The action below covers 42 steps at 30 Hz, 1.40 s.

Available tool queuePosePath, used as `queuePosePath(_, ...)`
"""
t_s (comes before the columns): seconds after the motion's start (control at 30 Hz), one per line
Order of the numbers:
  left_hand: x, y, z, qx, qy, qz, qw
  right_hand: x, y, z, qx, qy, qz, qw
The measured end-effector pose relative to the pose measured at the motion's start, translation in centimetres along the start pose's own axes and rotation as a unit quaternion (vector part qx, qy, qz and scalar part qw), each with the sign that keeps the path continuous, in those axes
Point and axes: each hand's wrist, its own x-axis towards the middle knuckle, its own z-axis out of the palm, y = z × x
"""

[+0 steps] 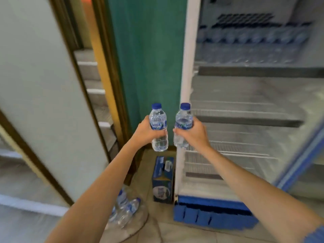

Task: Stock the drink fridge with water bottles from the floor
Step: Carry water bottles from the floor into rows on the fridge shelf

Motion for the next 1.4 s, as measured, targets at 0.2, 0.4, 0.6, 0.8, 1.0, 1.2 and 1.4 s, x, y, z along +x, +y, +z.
queuePosePath(0.2, 7.2, 11.9, 3.9, 0.001, -0.044, 0.110, 0.993, 5.5, -4.9, -11.6, -0.019, 0.121, -0.048, 0.991)
queuePosePath(0.4, 14.3, 21.2, 8.0, -0.015, -0.041, 0.168, 0.985, 10.9, -7.6, -20.7, -0.026, 0.206, -0.089, 0.974)
queuePosePath(0.6, 23.0, 26.4, 9.7, 0.007, 0.028, 0.166, 0.986, 19.1, -9.0, -26.8, -0.010, 0.190, -0.105, 0.976)
queuePosePath(0.8, 31.4, 26.3, 9.1, 0.008, 0.083, 0.117, 0.990, 27.3, -8.1, -27.4, -0.007, 0.152, -0.100, 0.983)
queuePosePath(1.0, 35.5, 24.9, 9.7, -0.002, 0.148, 0.059, 0.987, 33.6, -6.8, -23.2, -0.016, 0.115, -0.075, 0.990)
queuePosePath(1.2, 38.2, 23.0, 10.4, 0.007, 0.183, 0.032, 0.983, 37.4, -5.5, -19.3, -0.026, 0.084, -0.052, 0.995)
queuePosePath(1.4, 40.2, 21.1, 10.4, -0.014, 0.176, 0.029, 0.984, 38.8, -3.5, -17.6, -0.017, 0.046, -0.063, 0.997)
